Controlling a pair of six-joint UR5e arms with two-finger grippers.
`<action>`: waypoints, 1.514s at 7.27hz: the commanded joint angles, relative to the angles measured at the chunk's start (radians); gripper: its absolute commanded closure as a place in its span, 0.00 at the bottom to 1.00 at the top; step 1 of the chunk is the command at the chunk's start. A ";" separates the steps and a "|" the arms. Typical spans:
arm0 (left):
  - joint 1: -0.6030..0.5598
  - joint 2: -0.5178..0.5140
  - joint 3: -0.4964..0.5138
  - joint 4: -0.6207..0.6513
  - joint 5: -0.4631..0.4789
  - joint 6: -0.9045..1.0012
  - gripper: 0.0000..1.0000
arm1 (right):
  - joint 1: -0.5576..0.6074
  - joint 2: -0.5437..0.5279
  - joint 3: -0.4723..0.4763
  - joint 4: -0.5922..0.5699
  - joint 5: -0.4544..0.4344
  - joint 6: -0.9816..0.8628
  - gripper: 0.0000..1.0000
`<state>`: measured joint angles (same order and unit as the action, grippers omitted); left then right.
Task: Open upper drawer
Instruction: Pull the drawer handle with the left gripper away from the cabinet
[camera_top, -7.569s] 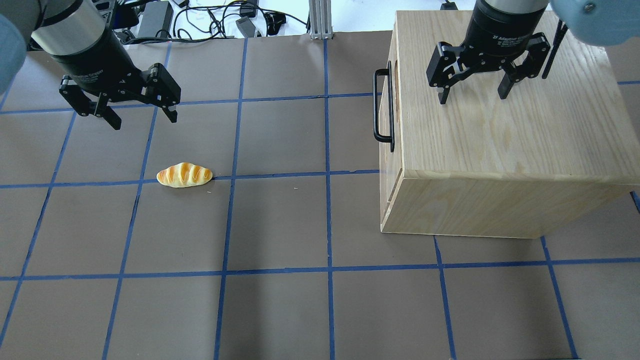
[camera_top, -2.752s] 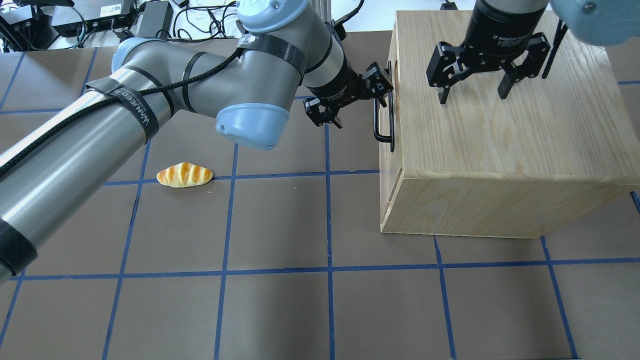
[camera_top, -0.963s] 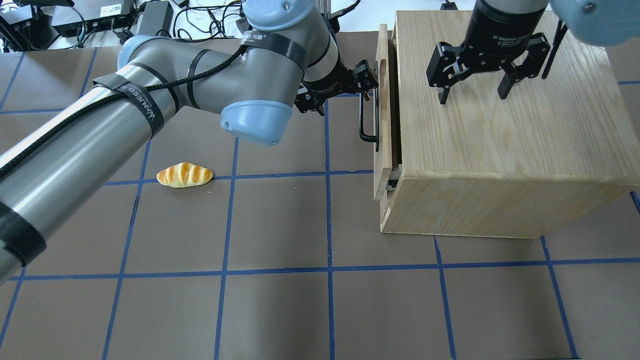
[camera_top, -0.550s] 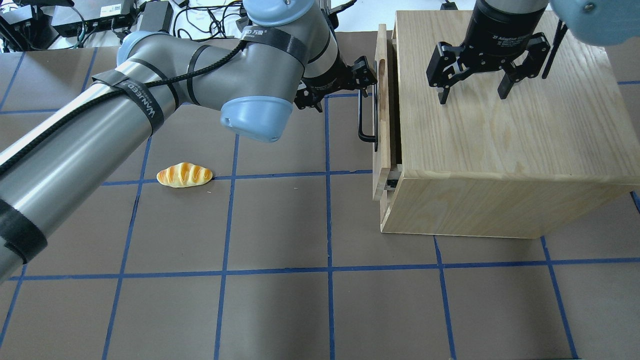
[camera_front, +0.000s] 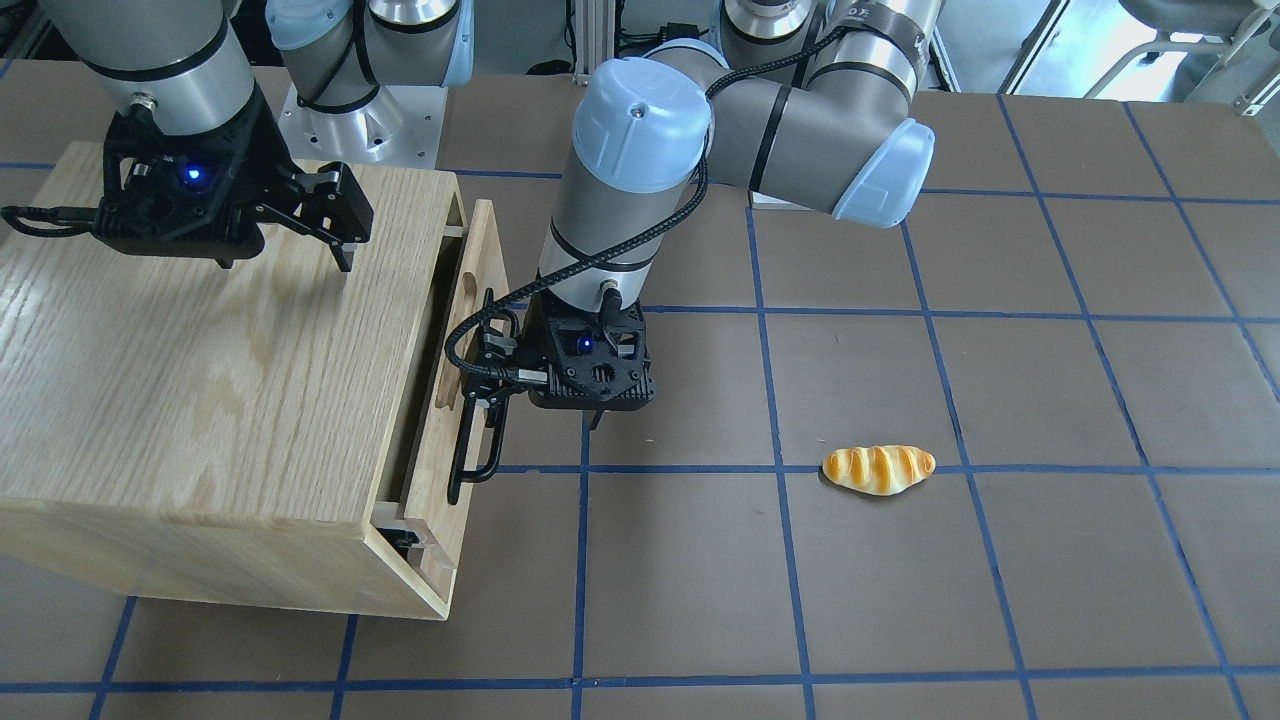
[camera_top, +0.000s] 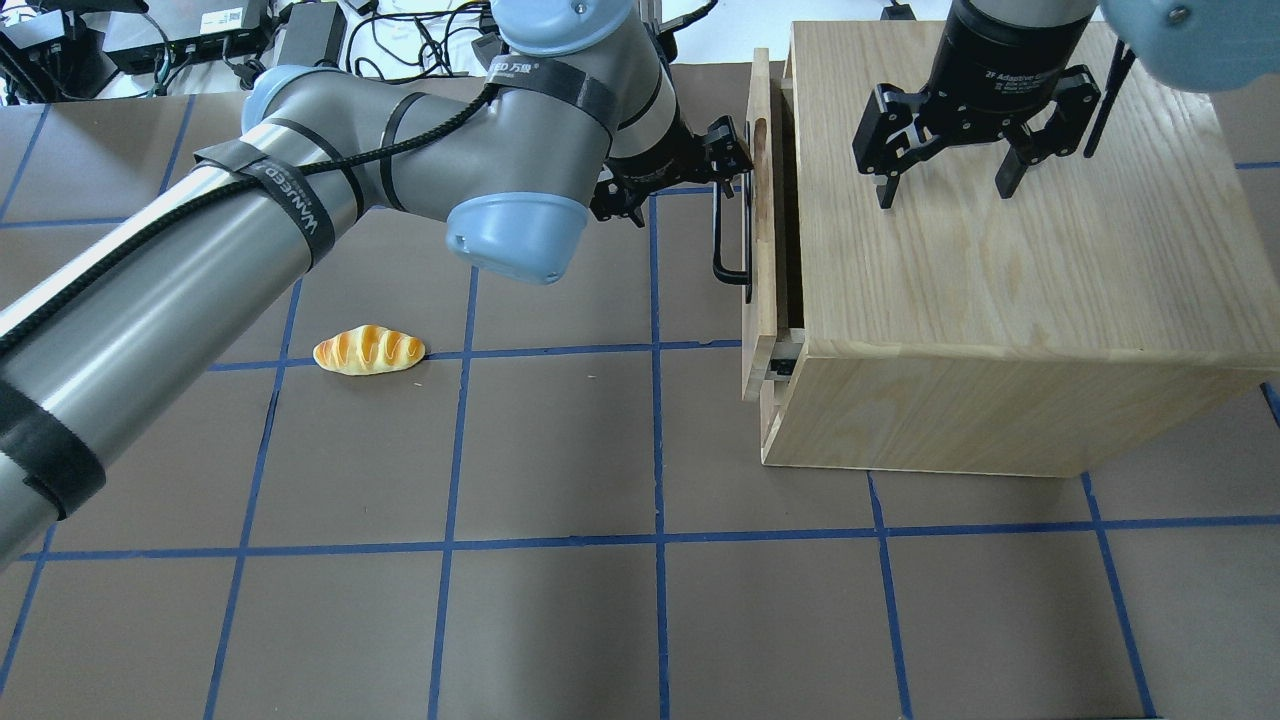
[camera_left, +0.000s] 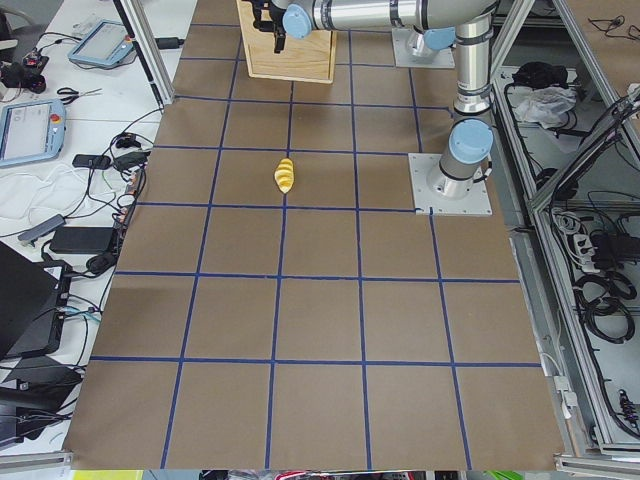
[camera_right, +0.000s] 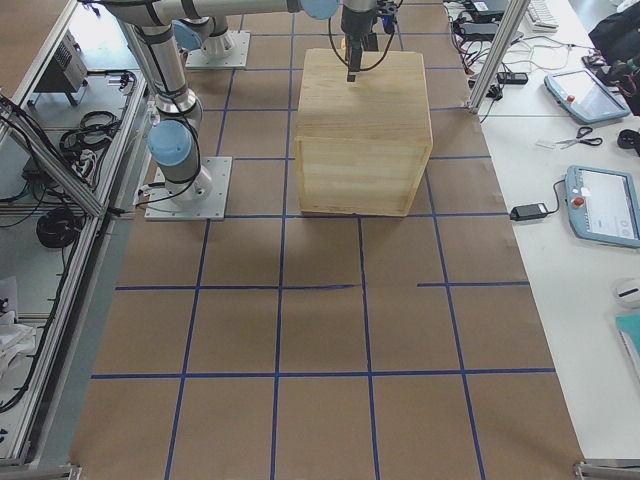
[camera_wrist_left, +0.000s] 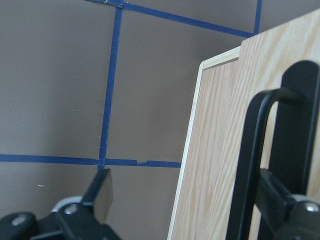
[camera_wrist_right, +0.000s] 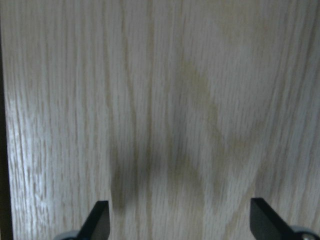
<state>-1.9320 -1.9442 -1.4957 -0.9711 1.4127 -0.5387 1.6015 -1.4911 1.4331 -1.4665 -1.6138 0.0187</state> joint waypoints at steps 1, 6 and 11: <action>0.004 -0.002 0.002 0.000 0.021 0.014 0.00 | -0.002 0.000 0.000 0.000 0.000 0.001 0.00; 0.007 0.002 0.002 0.000 0.049 0.022 0.00 | 0.000 0.000 0.000 0.000 0.000 0.001 0.00; 0.033 0.002 0.002 -0.001 0.051 0.065 0.00 | 0.000 0.000 0.001 0.000 0.000 0.000 0.00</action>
<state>-1.9033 -1.9419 -1.4951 -0.9723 1.4631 -0.4788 1.6015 -1.4911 1.4341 -1.4665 -1.6137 0.0189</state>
